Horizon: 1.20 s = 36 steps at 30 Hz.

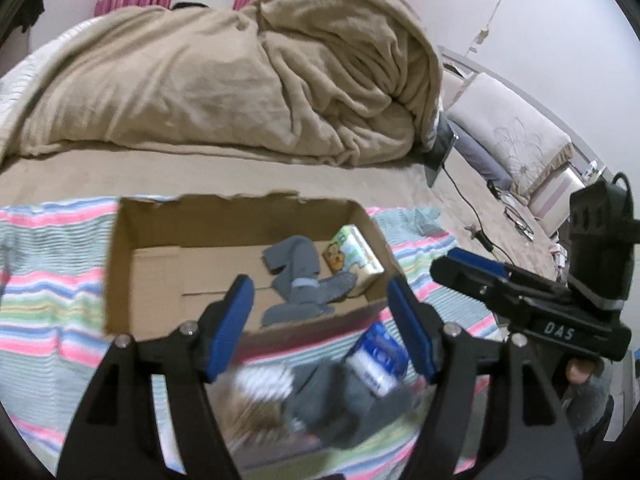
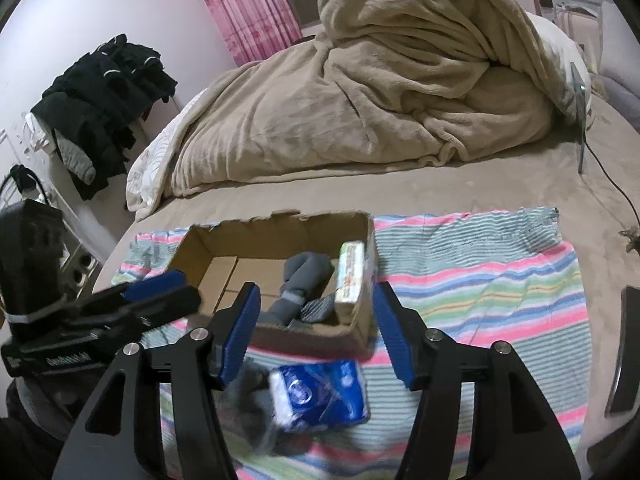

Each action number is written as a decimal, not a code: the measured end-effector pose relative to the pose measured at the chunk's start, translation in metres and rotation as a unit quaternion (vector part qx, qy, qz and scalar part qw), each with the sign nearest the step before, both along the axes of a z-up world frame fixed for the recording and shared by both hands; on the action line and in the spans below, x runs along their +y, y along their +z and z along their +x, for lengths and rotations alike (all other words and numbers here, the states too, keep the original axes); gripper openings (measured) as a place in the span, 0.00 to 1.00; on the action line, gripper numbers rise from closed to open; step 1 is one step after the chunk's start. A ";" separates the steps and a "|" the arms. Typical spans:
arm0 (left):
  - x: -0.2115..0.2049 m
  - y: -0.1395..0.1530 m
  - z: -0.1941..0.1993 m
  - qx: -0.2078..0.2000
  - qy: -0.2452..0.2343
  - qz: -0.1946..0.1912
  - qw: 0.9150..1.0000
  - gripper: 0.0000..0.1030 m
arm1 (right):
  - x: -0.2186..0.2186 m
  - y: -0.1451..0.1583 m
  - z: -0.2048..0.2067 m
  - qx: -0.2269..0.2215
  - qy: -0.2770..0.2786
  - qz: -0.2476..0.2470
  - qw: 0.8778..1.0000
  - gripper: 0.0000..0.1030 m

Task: Organize objects
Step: 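Lower the grey sock and tissue pack into the box while opening both grippers, then grasp the white socks with the left gripper while the right gripper grasps the cotton swab bag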

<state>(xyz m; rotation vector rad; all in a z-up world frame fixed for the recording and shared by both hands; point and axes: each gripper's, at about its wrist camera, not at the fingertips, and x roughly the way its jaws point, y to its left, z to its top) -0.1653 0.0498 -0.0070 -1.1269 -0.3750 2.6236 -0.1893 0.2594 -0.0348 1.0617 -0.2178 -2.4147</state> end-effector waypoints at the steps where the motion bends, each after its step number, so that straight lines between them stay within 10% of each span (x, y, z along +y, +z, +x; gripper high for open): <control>1: -0.005 0.003 0.008 0.003 0.003 -0.002 1.000 0.69 | -0.002 0.000 0.004 -0.001 0.001 0.004 1.000 0.61; 36: -0.084 -0.065 0.103 -0.061 0.074 -0.021 0.995 0.70 | -0.083 -0.046 0.064 -0.060 0.070 0.033 0.995 0.69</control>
